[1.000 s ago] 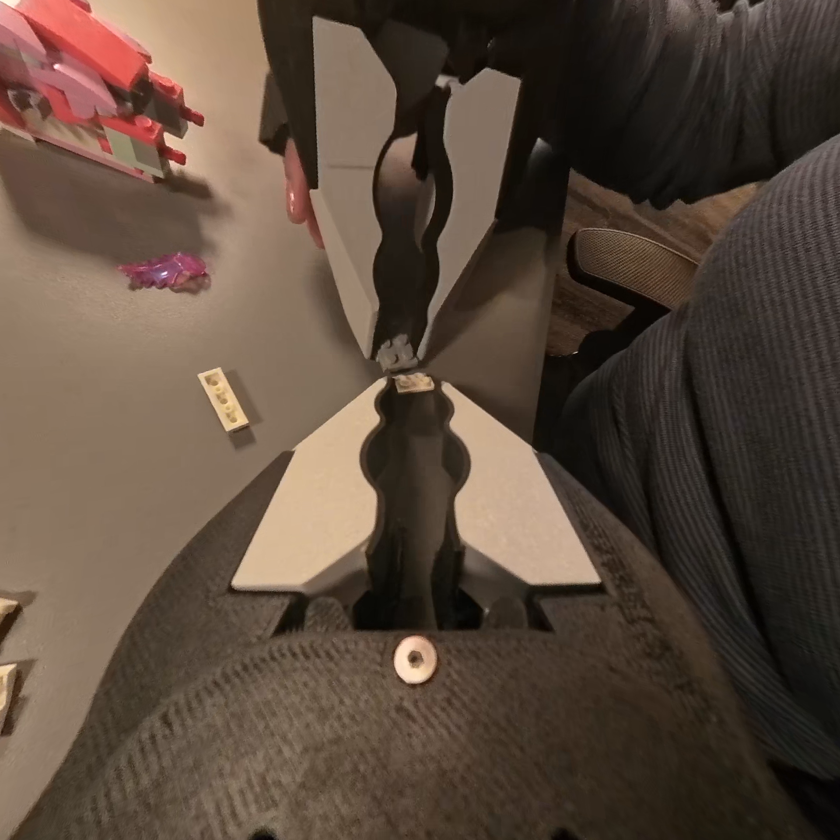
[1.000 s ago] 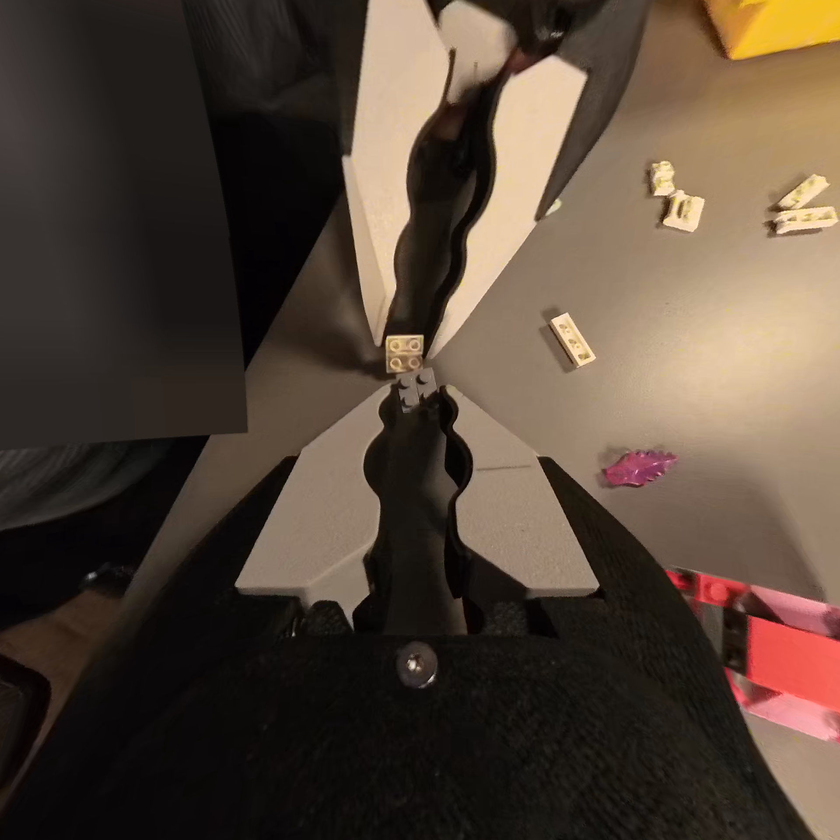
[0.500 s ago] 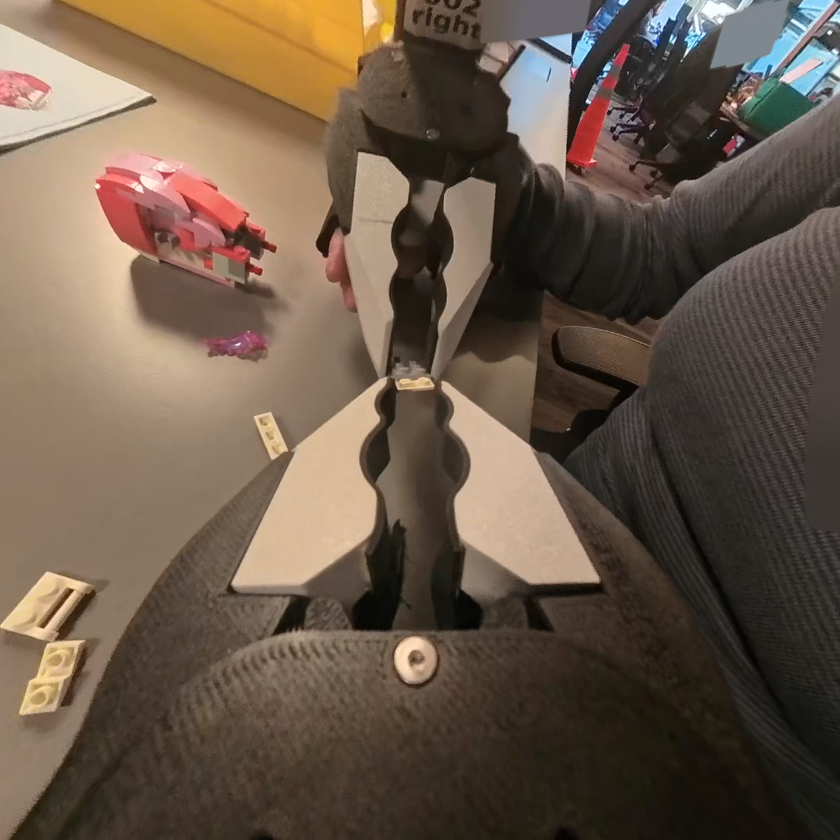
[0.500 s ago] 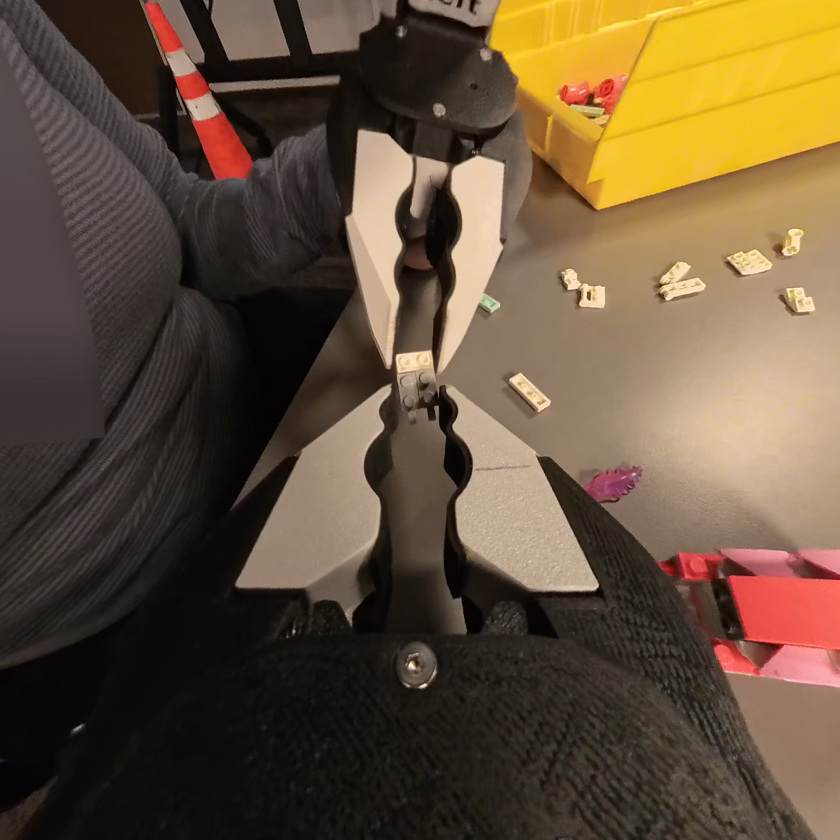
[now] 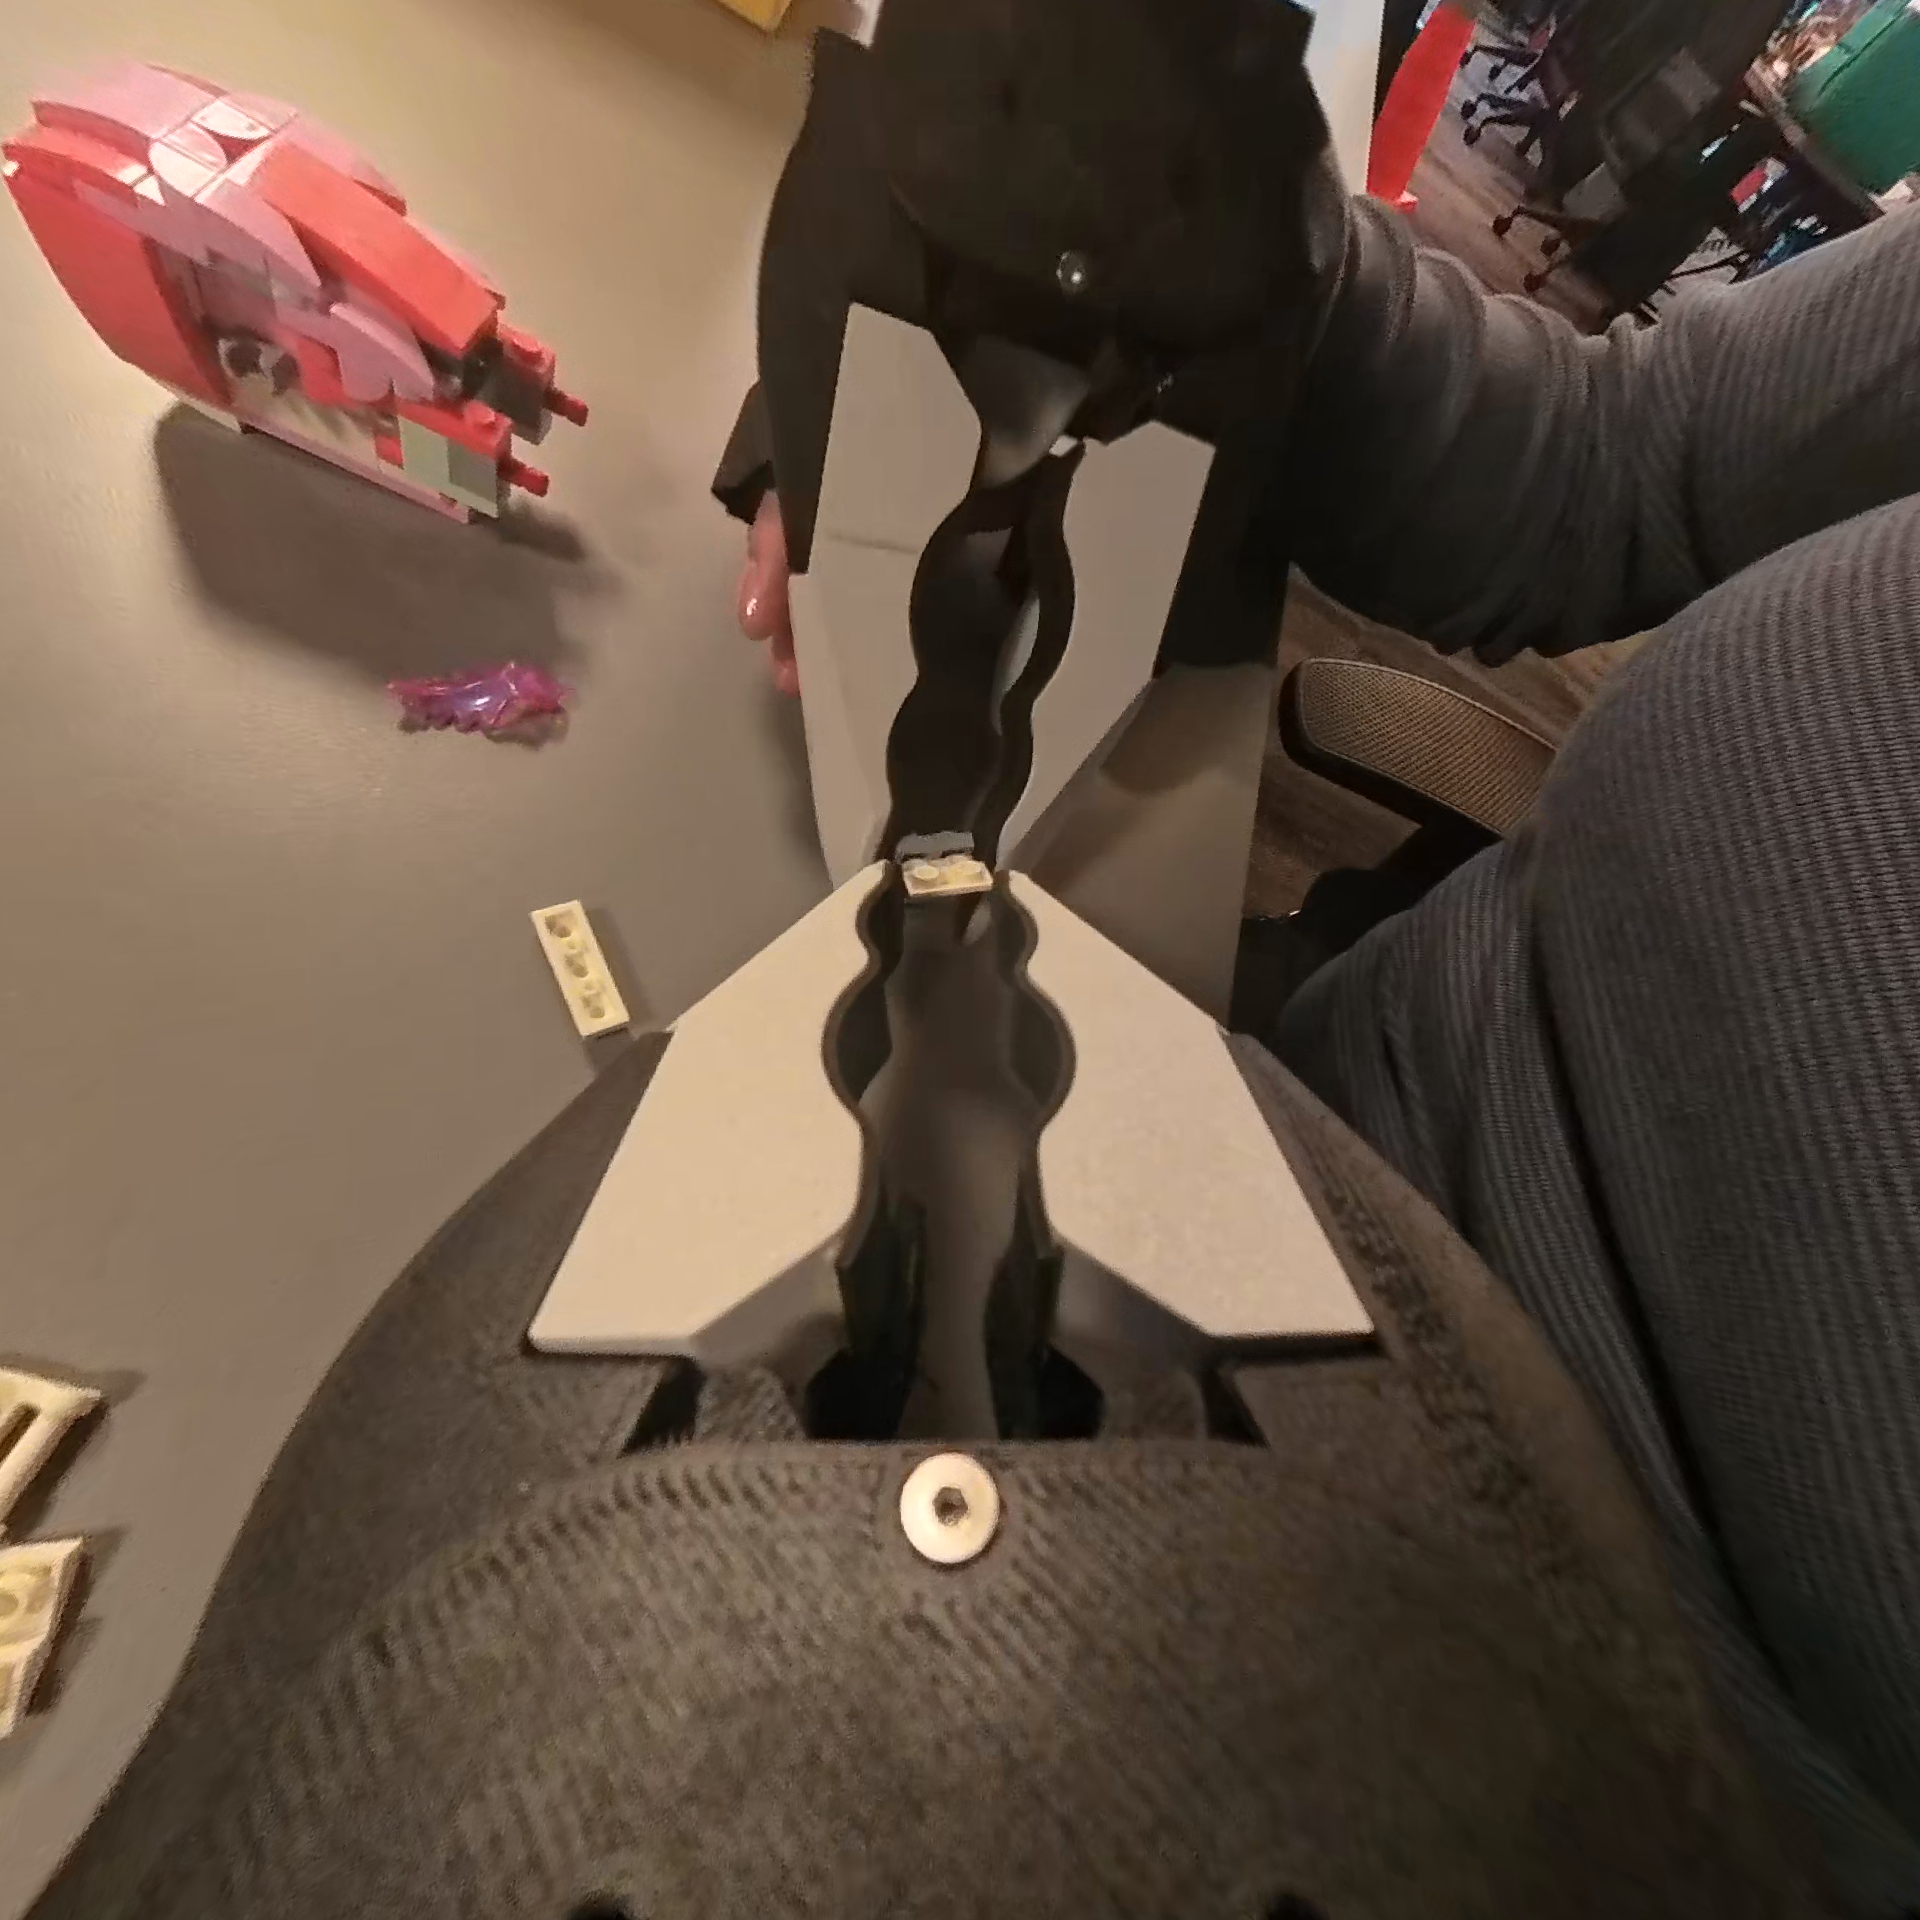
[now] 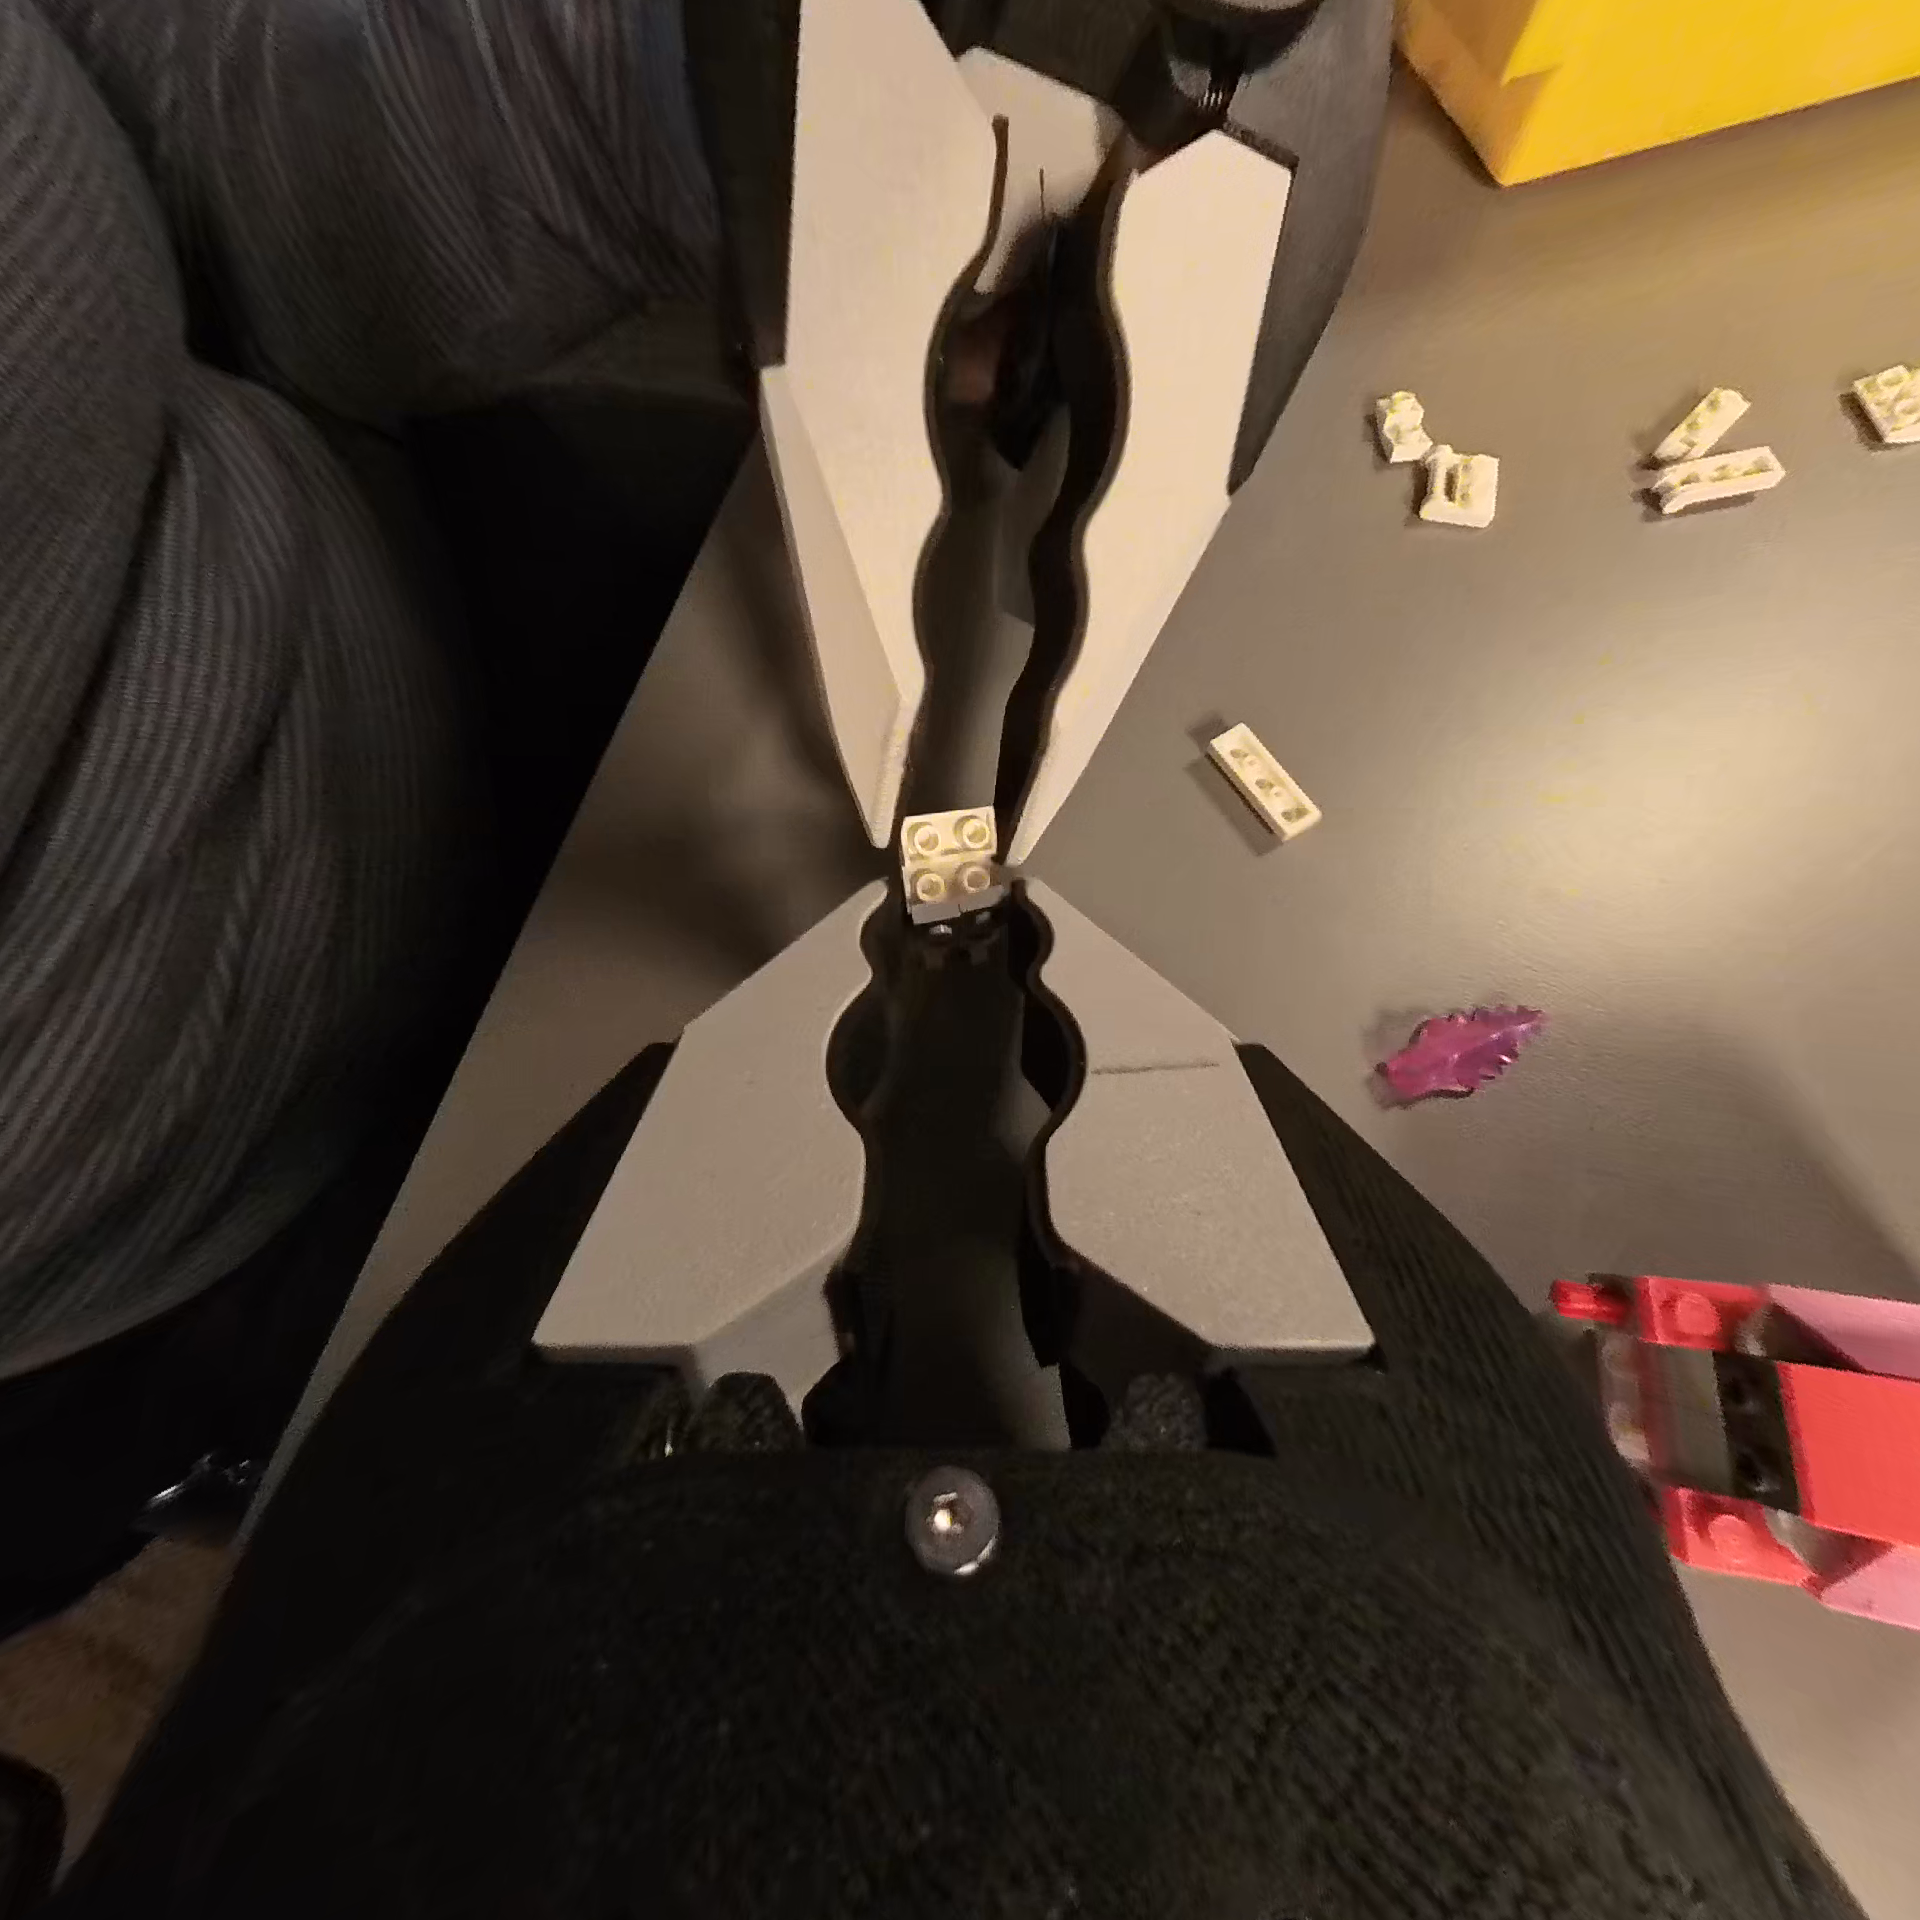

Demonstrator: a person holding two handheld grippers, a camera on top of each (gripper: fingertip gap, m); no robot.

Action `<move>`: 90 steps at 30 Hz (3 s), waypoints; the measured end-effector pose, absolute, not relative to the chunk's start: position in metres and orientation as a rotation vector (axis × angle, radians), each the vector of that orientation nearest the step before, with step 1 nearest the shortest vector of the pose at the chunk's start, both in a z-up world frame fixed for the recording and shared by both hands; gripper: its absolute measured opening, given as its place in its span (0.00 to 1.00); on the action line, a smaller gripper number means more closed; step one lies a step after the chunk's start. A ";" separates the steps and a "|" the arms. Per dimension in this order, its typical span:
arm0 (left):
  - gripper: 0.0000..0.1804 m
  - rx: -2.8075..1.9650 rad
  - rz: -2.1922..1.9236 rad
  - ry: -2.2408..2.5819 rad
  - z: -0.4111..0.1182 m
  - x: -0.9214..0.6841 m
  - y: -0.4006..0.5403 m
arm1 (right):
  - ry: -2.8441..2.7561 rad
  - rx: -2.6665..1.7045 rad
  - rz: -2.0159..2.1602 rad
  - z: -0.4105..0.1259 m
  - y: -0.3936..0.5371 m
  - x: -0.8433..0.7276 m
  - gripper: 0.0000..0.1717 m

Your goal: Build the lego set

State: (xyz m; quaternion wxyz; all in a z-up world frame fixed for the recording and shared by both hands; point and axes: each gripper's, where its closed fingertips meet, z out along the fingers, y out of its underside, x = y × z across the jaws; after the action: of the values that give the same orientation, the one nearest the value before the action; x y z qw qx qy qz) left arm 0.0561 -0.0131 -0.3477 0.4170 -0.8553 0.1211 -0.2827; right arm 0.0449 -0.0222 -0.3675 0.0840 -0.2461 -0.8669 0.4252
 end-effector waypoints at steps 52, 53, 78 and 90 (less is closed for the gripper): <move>0.09 -1.694 -0.421 0.415 -0.285 0.043 -0.020 | -2.537 -0.554 1.366 -0.278 -0.024 0.035 0.07; 0.09 -1.681 -0.420 0.412 -0.283 0.043 -0.021 | -2.543 -0.546 1.367 -0.276 -0.025 0.035 0.07; 0.09 -1.626 -0.431 0.404 -0.274 0.043 -0.023 | -2.533 -0.526 1.376 -0.269 -0.028 0.034 0.07; 0.09 -1.615 -0.430 0.408 -0.272 0.044 -0.024 | -2.526 -0.498 1.352 -0.266 -0.029 0.035 0.07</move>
State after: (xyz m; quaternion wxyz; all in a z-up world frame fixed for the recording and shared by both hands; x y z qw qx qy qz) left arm 0.0437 -0.0244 -0.2718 0.6523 -0.7115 0.1798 -0.1895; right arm 0.0353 -0.0289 -0.2660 0.1164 -0.1701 -0.8627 0.4618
